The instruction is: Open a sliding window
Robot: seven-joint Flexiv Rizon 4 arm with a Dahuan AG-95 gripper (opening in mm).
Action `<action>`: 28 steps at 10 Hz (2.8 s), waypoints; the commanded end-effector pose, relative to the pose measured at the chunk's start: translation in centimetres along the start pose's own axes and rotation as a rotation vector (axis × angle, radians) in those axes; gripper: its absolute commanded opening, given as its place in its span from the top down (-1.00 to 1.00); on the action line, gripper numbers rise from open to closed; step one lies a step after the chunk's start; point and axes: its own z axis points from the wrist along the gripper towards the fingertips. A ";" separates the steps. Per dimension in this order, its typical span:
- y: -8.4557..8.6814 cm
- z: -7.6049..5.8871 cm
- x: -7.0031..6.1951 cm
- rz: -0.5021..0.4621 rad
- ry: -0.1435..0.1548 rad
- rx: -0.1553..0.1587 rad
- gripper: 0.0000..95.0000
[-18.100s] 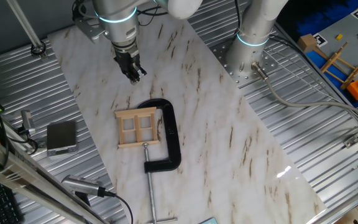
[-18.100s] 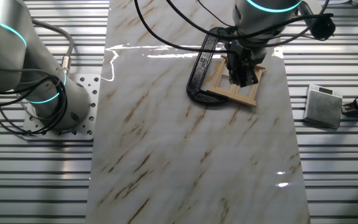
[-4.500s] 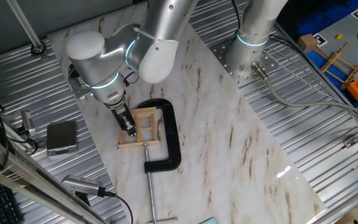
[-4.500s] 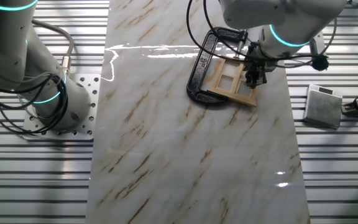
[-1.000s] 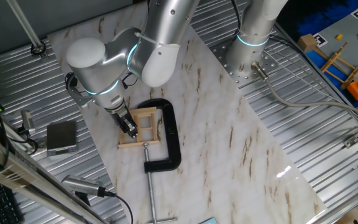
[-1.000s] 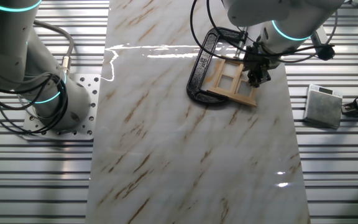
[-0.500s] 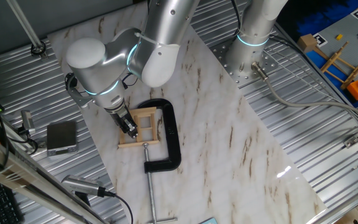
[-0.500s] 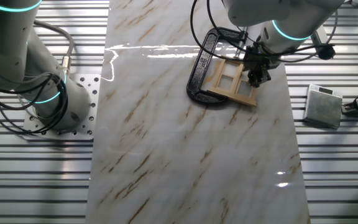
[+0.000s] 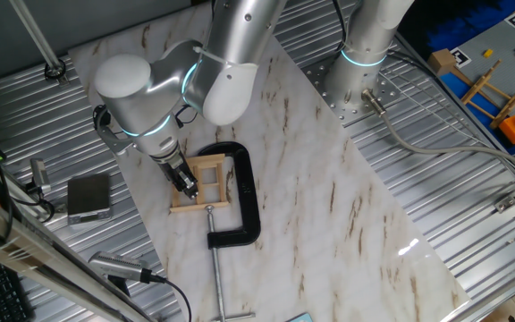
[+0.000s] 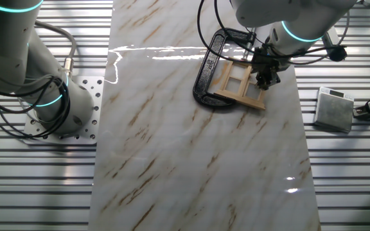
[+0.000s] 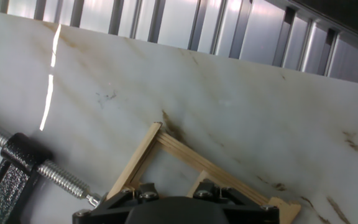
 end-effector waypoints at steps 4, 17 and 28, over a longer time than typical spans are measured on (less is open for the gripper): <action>0.3 0.0 -0.3 -0.012 -0.001 -0.006 0.20; 0.9 -0.9 0.0 -0.032 0.027 0.041 0.20; 0.2 0.1 0.8 -0.058 0.028 0.030 0.20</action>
